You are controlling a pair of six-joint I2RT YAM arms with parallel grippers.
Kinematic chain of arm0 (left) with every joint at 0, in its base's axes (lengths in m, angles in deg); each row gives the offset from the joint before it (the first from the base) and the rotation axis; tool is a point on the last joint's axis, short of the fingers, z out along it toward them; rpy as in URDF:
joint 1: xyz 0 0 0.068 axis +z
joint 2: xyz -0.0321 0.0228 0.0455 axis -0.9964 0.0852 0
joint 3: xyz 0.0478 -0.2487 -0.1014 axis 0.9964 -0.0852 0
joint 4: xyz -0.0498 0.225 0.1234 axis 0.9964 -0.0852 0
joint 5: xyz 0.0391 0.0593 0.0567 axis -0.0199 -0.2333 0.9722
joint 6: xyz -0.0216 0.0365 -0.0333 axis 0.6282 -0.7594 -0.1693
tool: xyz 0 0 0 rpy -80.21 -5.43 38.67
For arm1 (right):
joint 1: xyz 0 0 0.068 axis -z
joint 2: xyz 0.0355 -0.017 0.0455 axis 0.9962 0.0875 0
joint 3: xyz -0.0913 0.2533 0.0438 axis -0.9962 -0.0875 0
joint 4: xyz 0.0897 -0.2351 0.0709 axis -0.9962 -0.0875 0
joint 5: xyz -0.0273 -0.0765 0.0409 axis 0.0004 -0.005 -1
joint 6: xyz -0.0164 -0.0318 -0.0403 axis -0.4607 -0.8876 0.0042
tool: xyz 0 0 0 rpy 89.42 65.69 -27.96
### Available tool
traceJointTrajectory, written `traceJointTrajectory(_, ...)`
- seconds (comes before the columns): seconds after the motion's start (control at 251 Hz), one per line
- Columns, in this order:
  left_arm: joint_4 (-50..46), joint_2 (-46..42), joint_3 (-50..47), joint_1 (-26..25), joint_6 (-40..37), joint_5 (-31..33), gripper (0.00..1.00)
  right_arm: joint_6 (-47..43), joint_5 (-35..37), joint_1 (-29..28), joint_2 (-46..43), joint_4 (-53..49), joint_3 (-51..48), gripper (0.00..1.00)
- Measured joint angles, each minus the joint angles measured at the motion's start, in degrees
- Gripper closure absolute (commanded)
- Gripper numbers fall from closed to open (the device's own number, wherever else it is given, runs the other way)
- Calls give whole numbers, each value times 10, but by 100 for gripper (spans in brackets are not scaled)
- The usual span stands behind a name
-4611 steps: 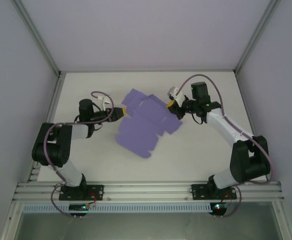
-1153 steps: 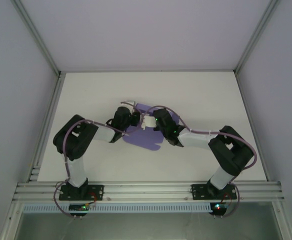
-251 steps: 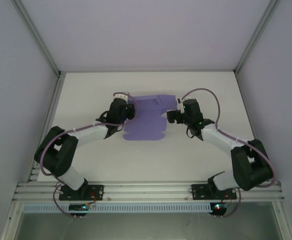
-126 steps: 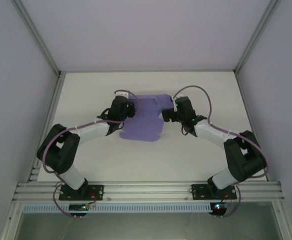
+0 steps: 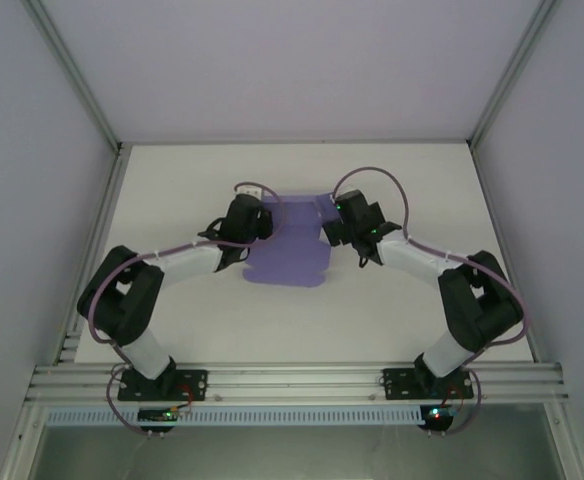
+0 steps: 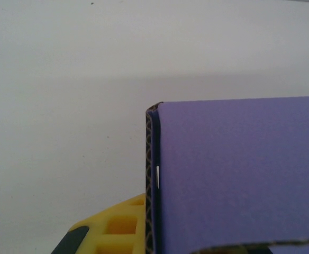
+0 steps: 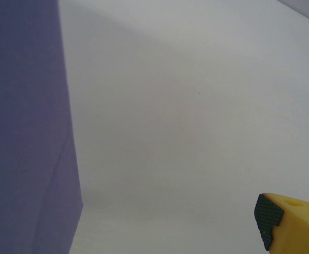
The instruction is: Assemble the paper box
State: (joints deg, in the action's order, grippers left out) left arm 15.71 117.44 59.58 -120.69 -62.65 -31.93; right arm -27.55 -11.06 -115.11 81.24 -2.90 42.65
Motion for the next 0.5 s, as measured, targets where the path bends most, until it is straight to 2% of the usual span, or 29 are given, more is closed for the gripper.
traceJointTrajectory(0.255, -5, 1, 0, -6, 0, -5, 100, -19, -63, 26, -17, -65, 28, 1)
traceJointTrajectory(0.499, -17, 2, 0, -6, 0, -13, 100, -17, -119, 34, -18, -75, 31, 1)
